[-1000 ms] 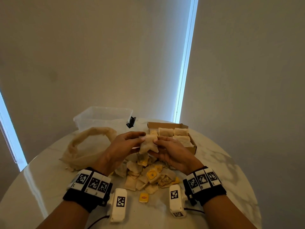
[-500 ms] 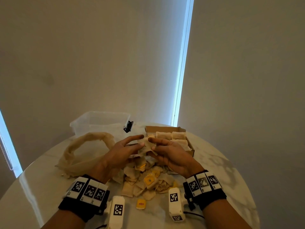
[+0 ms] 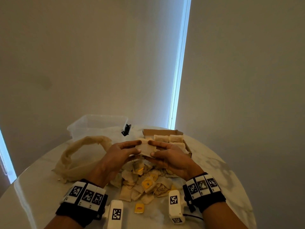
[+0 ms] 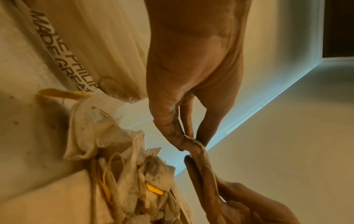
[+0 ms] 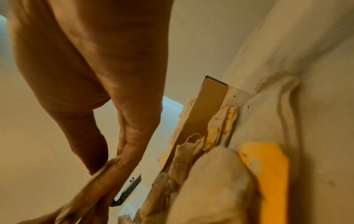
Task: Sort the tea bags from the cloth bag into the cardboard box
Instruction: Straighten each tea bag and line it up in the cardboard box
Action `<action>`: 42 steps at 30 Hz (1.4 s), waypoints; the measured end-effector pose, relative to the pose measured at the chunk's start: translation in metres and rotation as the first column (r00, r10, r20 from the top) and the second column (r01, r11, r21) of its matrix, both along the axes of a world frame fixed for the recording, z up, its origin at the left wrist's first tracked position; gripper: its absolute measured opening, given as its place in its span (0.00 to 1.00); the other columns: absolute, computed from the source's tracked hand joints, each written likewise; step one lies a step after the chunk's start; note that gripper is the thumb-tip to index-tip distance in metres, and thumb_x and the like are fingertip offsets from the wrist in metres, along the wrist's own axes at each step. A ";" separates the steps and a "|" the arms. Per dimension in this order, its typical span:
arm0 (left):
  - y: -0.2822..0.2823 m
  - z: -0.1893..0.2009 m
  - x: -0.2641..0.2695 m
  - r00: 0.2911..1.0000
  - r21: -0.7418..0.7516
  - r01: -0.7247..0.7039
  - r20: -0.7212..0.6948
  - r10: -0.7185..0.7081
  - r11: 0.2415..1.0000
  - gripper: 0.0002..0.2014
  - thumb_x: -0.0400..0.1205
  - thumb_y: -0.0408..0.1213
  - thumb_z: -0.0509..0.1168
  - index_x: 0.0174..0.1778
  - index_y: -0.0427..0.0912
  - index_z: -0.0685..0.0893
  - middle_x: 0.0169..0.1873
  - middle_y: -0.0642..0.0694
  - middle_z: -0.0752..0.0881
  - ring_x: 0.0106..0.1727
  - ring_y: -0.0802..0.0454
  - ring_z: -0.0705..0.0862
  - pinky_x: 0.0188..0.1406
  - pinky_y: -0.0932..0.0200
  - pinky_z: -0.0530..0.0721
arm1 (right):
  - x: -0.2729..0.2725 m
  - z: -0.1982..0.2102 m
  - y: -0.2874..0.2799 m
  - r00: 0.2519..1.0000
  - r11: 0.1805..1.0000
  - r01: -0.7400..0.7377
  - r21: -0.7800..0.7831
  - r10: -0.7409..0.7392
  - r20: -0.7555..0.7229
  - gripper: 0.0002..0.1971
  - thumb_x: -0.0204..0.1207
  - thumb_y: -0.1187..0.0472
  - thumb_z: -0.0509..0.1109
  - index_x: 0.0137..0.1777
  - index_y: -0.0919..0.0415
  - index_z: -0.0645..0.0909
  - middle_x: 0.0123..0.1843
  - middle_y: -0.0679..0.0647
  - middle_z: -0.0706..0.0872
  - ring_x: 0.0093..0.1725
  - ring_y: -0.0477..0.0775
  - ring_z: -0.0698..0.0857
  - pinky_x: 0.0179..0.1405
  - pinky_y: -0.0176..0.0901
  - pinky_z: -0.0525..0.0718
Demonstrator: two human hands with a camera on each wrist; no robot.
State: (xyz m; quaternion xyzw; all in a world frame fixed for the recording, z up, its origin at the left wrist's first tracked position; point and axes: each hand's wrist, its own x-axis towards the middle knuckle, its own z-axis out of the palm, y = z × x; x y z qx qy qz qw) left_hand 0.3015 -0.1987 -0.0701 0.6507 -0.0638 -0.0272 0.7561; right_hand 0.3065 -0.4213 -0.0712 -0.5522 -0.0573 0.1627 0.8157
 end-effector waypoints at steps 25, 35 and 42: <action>0.010 0.001 0.000 0.996 -0.005 -0.062 0.069 0.062 0.998 0.13 0.88 0.34 0.71 0.67 0.46 0.92 0.57 0.48 0.95 0.55 0.49 0.94 0.45 0.60 0.92 | 0.075 0.041 -0.026 0.989 0.438 0.137 -0.889 -0.016 0.144 0.25 0.77 0.71 0.77 0.71 0.51 0.90 0.75 0.58 0.76 0.65 0.62 0.85 0.61 0.54 0.94; 0.012 0.001 0.000 0.994 0.011 -0.068 0.082 0.067 0.998 0.11 0.88 0.36 0.71 0.65 0.51 0.92 0.56 0.51 0.95 0.55 0.51 0.94 0.48 0.57 0.91 | 0.078 0.042 -0.027 0.981 0.239 0.180 -0.954 0.025 0.192 0.26 0.80 0.69 0.76 0.78 0.55 0.84 0.75 0.57 0.79 0.65 0.61 0.86 0.60 0.56 0.95; 0.012 0.000 0.001 0.994 0.029 -0.072 0.087 0.069 0.997 0.10 0.89 0.38 0.71 0.62 0.53 0.93 0.55 0.53 0.95 0.54 0.53 0.94 0.47 0.59 0.90 | 0.069 0.056 -0.029 0.883 0.126 0.429 -0.894 0.150 0.445 0.21 0.84 0.70 0.71 0.75 0.60 0.86 0.70 0.57 0.89 0.54 0.50 0.88 0.45 0.34 0.89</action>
